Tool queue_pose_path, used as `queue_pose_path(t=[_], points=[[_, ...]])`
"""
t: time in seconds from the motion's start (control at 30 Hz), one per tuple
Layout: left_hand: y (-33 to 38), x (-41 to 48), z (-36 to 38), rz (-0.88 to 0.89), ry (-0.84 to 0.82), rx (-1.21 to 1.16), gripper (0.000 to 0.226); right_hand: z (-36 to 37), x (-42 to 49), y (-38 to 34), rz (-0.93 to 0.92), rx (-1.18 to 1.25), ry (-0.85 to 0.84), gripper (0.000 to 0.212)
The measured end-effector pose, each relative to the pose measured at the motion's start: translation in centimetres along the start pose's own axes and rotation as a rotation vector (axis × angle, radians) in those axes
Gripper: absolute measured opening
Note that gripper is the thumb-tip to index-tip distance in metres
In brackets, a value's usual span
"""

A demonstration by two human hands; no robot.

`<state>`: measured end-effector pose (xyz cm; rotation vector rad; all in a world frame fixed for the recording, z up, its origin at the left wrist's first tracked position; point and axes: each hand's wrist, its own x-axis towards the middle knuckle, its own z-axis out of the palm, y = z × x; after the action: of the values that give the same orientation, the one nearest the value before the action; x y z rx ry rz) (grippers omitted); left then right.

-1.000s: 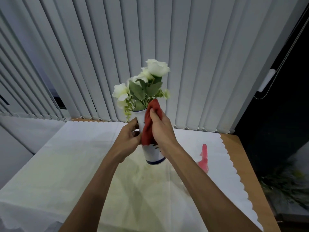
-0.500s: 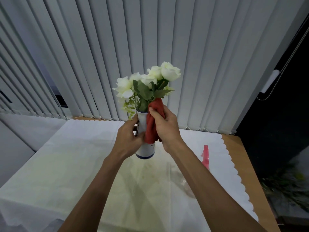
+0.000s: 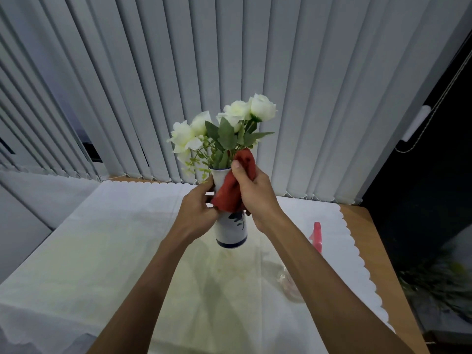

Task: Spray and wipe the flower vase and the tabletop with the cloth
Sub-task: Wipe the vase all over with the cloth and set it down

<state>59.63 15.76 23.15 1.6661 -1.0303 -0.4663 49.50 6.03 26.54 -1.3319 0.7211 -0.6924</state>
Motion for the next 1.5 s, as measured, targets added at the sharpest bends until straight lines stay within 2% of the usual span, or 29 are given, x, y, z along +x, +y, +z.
queue_pose_path(t=[0.1, 0.27, 0.43, 0.5, 0.6, 0.7, 0.8, 0.87, 0.97, 1.17, 1.23, 1.33, 1.4, 1.47, 1.5], points=[[0.2, -0.1, -0.4, -0.023, -0.06, -0.165, 0.046, -1.1, 0.8, 0.5, 0.123, -0.005, -0.048, 0.021], [0.0, 0.2, -0.9, -0.095, -0.06, -0.298, 0.043, -3.5, 0.0, 1.8, 0.258, -0.258, -0.145, 0.028], [-0.3, 0.6, -0.4, -0.077, -0.103, -0.177, 0.043, -1.7, 0.2, 0.4, 0.161, 0.049, -0.121, 0.025], [0.0, 0.8, -0.6, -0.07, -0.093, -0.204, 0.044, -1.5, 0.0, 1.3, 0.153, 0.044, -0.093, 0.021], [0.2, 1.2, -1.5, -0.091, -0.091, -0.303, 0.04, -2.6, -0.9, 4.4, 0.321, 0.027, 0.001, 0.029], [0.0, 1.1, -1.8, -0.108, -0.093, -0.266, 0.045, -3.2, -1.5, 6.5, 0.534, 0.233, -0.028, 0.031], [-0.1, 0.7, -0.9, -0.178, -0.113, -0.269, 0.04, -3.0, -1.3, 6.5, 0.589, 0.364, 0.009, 0.026], [-0.2, 1.0, -0.5, -0.264, -0.077, -0.172, 0.033, -2.7, -1.2, 6.7, 0.574, 0.326, 0.054, 0.021], [-0.4, 1.2, -0.2, -0.397, -0.002, 0.032, 0.059, -2.2, -1.6, 7.2, 0.496, 0.233, 0.095, 0.018], [-0.4, 0.6, 0.1, -0.396, 0.2, -0.027, 0.047, -1.0, -2.8, 7.3, 0.332, 0.087, 0.077, 0.022], [-0.4, 0.6, -0.3, -0.379, 0.174, -0.047, 0.036, -0.7, -2.9, 6.5, 0.281, 0.042, 0.024, 0.024], [-0.6, 0.2, -0.6, -0.355, 0.03, -0.087, 0.018, -0.1, -2.4, 4.5, 0.205, 0.02, -0.048, 0.027], [-0.6, -0.4, -0.6, -0.351, -0.034, -0.129, 0.015, 0.4, -1.8, 3.1, 0.169, 0.008, -0.068, 0.023], [-0.7, -0.8, -0.6, -0.318, -0.082, -0.16, 0.003, 0.7, -1.2, 2.2, 0.145, 0.033, -0.079, 0.019], [-0.7, -0.8, -0.7, -0.303, -0.086, -0.155, 0.011, 0.8, -1.0, 2.1, 0.133, 0.054, -0.077, 0.02]])
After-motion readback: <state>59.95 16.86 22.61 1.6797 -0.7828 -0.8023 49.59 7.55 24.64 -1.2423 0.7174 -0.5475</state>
